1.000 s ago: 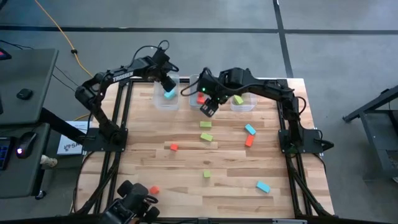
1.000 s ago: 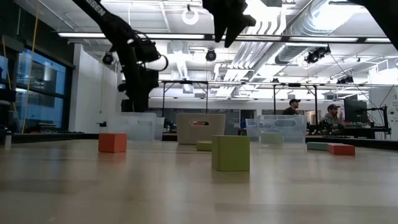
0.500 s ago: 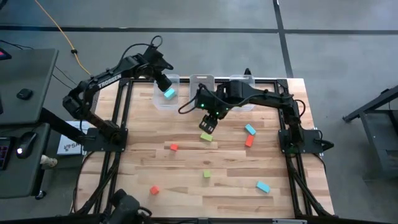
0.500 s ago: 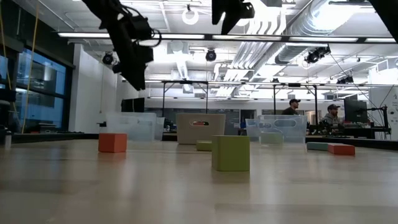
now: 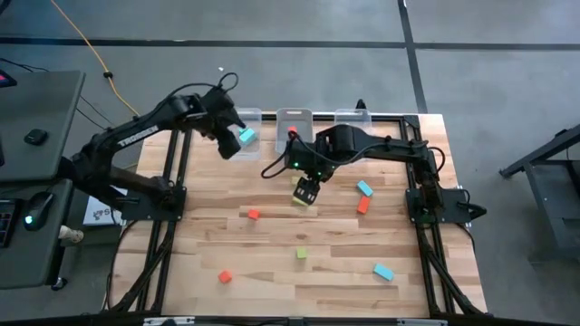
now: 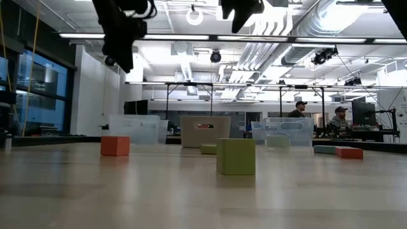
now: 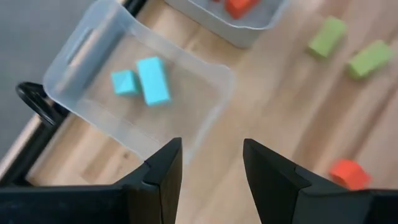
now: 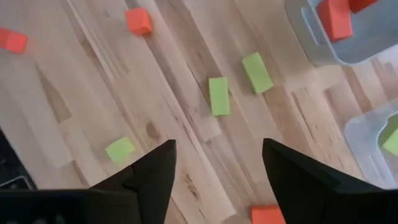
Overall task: Sort & place blocks by color
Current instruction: Put the small rectangular block into the right transparent bin
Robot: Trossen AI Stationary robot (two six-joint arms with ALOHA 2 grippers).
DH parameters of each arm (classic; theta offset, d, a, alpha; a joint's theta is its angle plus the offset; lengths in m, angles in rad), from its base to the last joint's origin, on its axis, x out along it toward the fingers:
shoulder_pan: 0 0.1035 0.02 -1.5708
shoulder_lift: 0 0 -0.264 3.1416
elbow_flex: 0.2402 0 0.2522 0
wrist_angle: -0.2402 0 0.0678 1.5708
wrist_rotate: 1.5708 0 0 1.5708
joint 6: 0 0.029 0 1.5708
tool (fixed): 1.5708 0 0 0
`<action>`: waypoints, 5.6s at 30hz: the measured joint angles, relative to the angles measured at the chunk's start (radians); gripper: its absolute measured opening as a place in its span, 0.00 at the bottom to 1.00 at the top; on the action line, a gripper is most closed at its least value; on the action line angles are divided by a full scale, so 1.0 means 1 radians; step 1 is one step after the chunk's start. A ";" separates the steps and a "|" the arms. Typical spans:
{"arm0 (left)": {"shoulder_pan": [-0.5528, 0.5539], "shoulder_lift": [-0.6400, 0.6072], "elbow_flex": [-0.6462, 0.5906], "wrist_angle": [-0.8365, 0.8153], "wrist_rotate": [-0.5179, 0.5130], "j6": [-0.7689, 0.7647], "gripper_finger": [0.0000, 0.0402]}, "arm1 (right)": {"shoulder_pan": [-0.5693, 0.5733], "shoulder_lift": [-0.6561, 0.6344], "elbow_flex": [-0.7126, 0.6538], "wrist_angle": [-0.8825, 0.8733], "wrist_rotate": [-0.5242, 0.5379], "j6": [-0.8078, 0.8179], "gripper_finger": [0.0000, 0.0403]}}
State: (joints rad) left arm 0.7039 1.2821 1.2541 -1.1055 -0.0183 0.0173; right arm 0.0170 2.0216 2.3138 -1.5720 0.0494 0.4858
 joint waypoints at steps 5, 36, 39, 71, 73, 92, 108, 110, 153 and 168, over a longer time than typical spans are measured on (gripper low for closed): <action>-0.098 -0.070 0.000 -0.034 0.000 -0.089 0.36 | 0.000 0.004 -0.002 0.002 -0.005 -0.061 0.59; -0.295 -0.134 0.000 -0.035 -0.091 -0.243 0.36 | -0.049 0.011 -0.681 0.587 -0.082 -0.073 0.59; -0.294 -0.134 0.000 -0.035 -0.097 -0.243 0.36 | -0.059 0.011 -0.720 0.650 -0.086 -0.087 0.59; -0.292 -0.134 0.000 -0.032 -0.105 -0.224 0.36 | -0.099 0.075 -0.826 0.853 -0.113 -0.151 0.59; -0.292 -0.134 0.000 -0.031 -0.106 -0.223 0.36 | -0.100 0.075 -0.826 0.854 -0.100 -0.150 0.59; -0.291 -0.134 0.000 0.036 -0.132 -0.096 0.36 | -0.088 0.093 -0.801 0.816 -0.065 -0.067 0.26; -0.213 -0.134 -0.001 0.101 -0.188 0.026 0.36 | -0.128 0.093 -0.576 0.660 0.000 -0.102 0.26; -0.187 -0.134 -0.001 0.123 -0.188 0.038 0.36 | -0.144 0.092 -0.533 0.623 0.034 -0.116 0.26; -0.041 -0.040 -0.001 0.182 -0.185 0.089 0.36 | -0.578 0.090 -0.234 0.071 0.576 -0.170 0.26; 0.000 -0.035 -0.001 0.183 -0.187 0.065 0.36 | -0.655 0.090 -0.234 0.013 0.335 -0.255 0.26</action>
State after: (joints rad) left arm 0.7044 1.2472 1.2533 -0.9226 -0.2058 0.0819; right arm -0.6379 2.1113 2.0796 -1.5593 0.3841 0.2306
